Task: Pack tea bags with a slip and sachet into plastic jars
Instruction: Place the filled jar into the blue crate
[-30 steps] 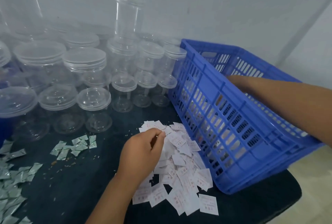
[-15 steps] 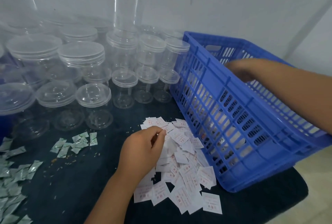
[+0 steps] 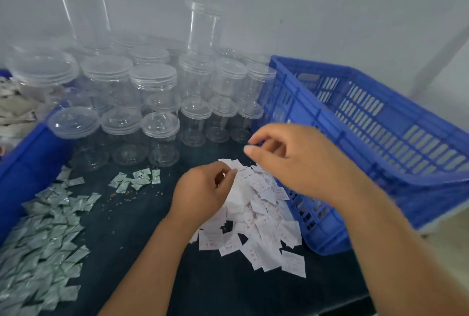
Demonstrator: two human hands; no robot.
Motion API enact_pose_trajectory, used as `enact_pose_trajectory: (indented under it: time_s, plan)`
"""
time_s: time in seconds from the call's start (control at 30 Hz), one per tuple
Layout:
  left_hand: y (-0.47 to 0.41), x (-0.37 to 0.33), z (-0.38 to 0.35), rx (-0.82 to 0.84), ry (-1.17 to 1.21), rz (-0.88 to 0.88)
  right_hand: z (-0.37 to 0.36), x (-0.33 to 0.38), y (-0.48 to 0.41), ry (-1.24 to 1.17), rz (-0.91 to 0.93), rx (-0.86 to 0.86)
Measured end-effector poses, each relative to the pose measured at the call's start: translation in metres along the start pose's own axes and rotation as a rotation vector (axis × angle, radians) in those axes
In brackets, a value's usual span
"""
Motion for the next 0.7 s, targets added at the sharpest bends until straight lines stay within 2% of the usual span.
enact_pose_trajectory:
  time_s: [0.13,0.27,0.4,0.6,0.7]
  plan:
    - [0.022,0.013,0.033,0.062,-0.098,0.061,-0.101,-0.018,0.017,-0.268,-0.113,0.051]
    - [0.071,0.050,0.062,0.084,-0.222,0.248,-0.168,-0.021,0.017,-0.395,-0.206,0.061]
    - [0.107,0.072,0.068,-0.092,-0.210,0.346,-0.182,0.019,-0.028,-0.573,-0.194,0.106]
    - [0.107,0.076,0.071,-0.225,-0.175,0.323,-0.172,0.092,-0.113,-0.681,-0.134,-0.125]
    - [0.107,0.078,0.072,-0.253,-0.160,0.327,-0.174,0.105,-0.142,-0.634,-0.191,-0.114]
Point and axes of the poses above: each hand's wrist, its own y-axis away from the middle knuckle, its own z-axis out of the back of the hand, x = y × z, the point moved 1 cm from there along -y, towards the middle knuckle, and after that the axes turned 10 degrees about -z, right-handed, at the moved point
